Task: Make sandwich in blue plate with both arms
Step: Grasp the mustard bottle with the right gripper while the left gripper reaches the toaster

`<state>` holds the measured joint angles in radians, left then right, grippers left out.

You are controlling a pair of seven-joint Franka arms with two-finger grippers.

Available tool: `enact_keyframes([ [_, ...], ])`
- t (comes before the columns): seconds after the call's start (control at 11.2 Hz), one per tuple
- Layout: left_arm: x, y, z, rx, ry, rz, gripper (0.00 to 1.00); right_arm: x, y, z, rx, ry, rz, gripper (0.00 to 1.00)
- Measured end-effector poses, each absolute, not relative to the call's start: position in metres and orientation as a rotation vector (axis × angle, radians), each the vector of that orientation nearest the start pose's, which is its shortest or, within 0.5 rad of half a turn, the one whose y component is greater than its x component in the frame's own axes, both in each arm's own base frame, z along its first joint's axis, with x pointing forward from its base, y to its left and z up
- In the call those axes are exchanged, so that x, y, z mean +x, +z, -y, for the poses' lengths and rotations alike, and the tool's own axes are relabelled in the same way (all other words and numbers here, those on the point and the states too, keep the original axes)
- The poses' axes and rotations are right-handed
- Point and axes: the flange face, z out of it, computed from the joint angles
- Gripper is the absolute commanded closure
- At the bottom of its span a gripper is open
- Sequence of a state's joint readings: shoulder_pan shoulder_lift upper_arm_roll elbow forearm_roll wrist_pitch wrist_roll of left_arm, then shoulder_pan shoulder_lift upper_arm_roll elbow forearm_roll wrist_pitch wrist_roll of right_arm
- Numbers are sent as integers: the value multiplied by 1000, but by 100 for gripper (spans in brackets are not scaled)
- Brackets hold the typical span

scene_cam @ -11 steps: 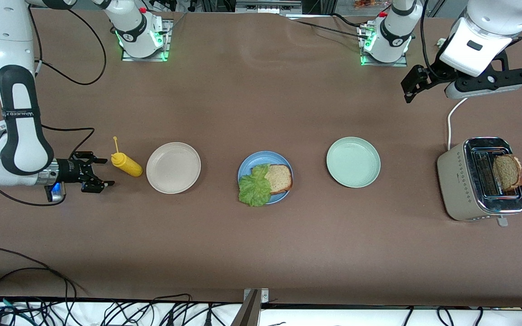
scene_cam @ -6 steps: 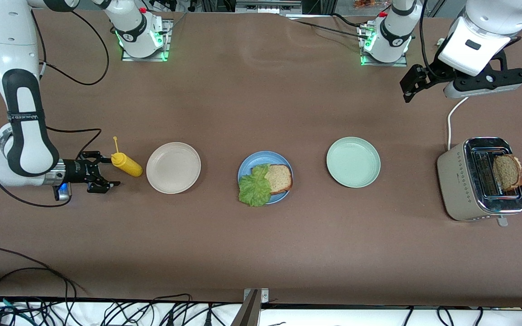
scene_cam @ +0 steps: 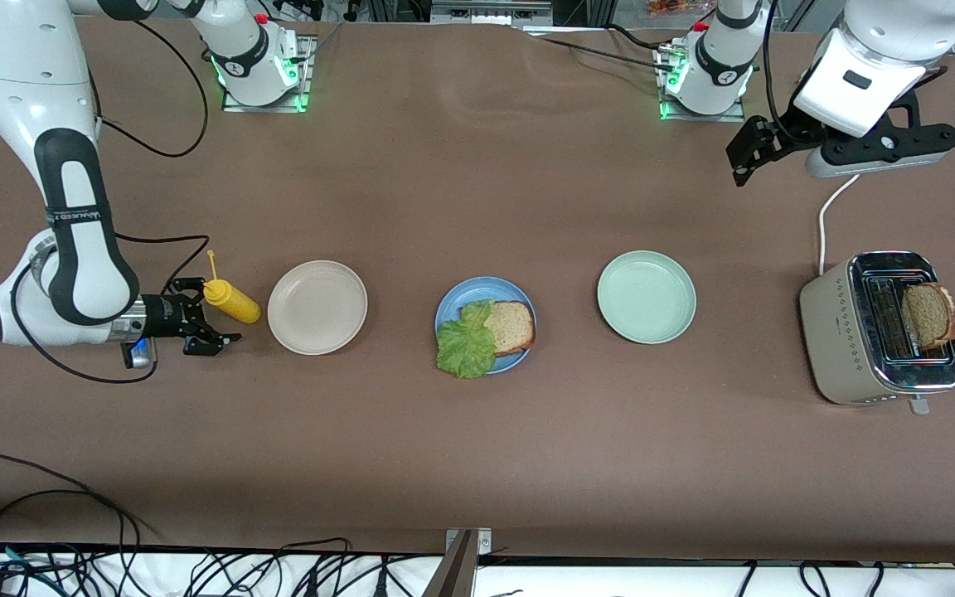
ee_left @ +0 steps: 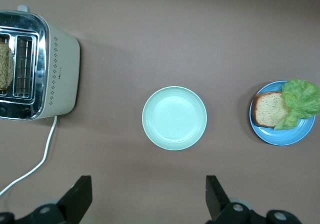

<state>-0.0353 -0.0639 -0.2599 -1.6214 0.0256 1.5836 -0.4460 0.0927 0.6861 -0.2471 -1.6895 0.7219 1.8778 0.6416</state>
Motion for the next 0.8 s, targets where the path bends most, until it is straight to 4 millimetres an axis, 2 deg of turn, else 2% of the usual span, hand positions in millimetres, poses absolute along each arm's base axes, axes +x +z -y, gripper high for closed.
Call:
enact_keyframes([
  [0.18, 513, 634, 158, -3102, -55, 234, 0, 629, 184, 34, -2259, 757, -1495, 2],
  [0.27, 516, 631, 156, -3100, -44, 241, 0, 628, 183, 34, -2258, 761, -1498, 15],
  [0.36, 522, 624, 149, -3098, -24, 260, 0, 627, 182, 33, -2256, 767, -1502, 42],
  [0.45, 531, 614, 134, -3093, 5, 299, 0, 626, 180, 31, -2256, 772, -1503, 60],
  [0.53, 542, 602, 116, -3090, 38, 315, 0, 625, 179, 30, -2250, 777, -1508, 66],
  [0.62, 554, 589, 99, -3093, 69, 298, 0, 624, 178, 30, -2234, 785, -1530, 86],
  [0.71, 565, 577, 84, -3096, 96, 293, 0, 624, 178, 30, -2219, 791, -1555, 100],
  [0.8, 574, 567, 70, -3097, 115, 316, 0, 625, 179, 30, -2206, 789, -1568, 100],
])
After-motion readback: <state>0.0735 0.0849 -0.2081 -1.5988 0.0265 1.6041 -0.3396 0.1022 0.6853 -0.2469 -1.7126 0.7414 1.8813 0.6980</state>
